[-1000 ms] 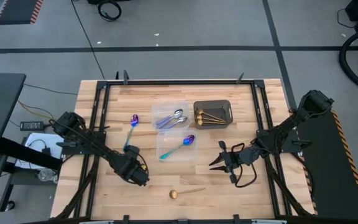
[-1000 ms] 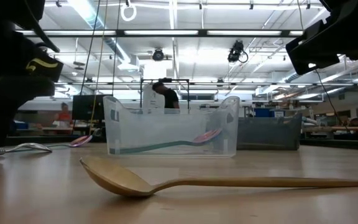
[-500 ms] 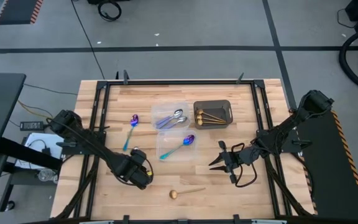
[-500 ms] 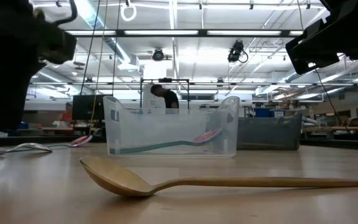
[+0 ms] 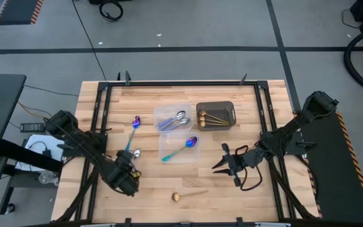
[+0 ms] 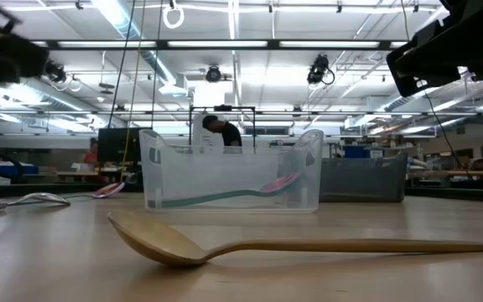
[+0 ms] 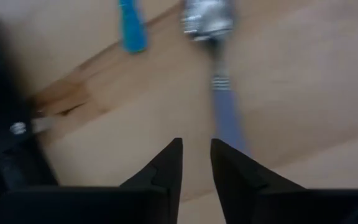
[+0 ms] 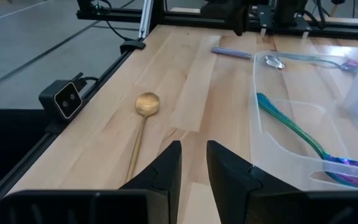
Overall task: Sort silverware by color (type)
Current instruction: Put the blue spoon into the top transparent bin
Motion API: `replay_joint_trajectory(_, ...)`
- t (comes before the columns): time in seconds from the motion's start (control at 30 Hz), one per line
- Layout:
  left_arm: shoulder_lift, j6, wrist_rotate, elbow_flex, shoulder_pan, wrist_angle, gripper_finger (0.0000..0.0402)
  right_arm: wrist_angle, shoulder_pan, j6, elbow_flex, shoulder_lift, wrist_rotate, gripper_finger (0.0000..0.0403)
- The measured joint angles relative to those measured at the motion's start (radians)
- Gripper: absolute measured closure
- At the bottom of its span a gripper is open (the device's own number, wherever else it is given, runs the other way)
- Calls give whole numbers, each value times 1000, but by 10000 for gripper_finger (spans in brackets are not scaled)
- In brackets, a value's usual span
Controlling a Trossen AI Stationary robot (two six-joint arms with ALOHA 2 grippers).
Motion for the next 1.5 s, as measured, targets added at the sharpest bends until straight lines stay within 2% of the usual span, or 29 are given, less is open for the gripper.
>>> replay_joint_trajectory(0.17, -78, -126, -12, -125, -34, 124, 343, 8, -2, -5, 0, 0, 0, 316)
replay_joint_trajectory(0.33, -95, -151, -27, -148, -24, 182, 347, 17, -8, -13, 0, 0, 1, 316)
replay_joint_trajectory(0.47, -87, -152, -28, -148, 5, 186, 319, 17, -11, -15, 0, 0, 0, 316)
replay_joint_trajectory(0.73, -84, -72, -64, -148, 56, 201, 217, 17, -11, -15, 0, 0, -4, 316)
replay_joint_trajectory(0.9, -30, -62, -69, -148, 63, 226, 198, 16, -10, -15, 0, 0, -4, 316)
replay_joint_trajectory(1.07, 5, -56, -50, -148, 63, 264, 220, 17, -10, -15, 0, 0, -4, 316)
replay_joint_trajectory(1.2, 17, -61, 1, -148, 64, 270, 257, 24, -10, -15, 0, 0, -4, 316)
replay_joint_trajectory(1.5, 8, -65, 10, -212, 62, 390, 331, 24, -4, -20, 0, 0, -4, 316)
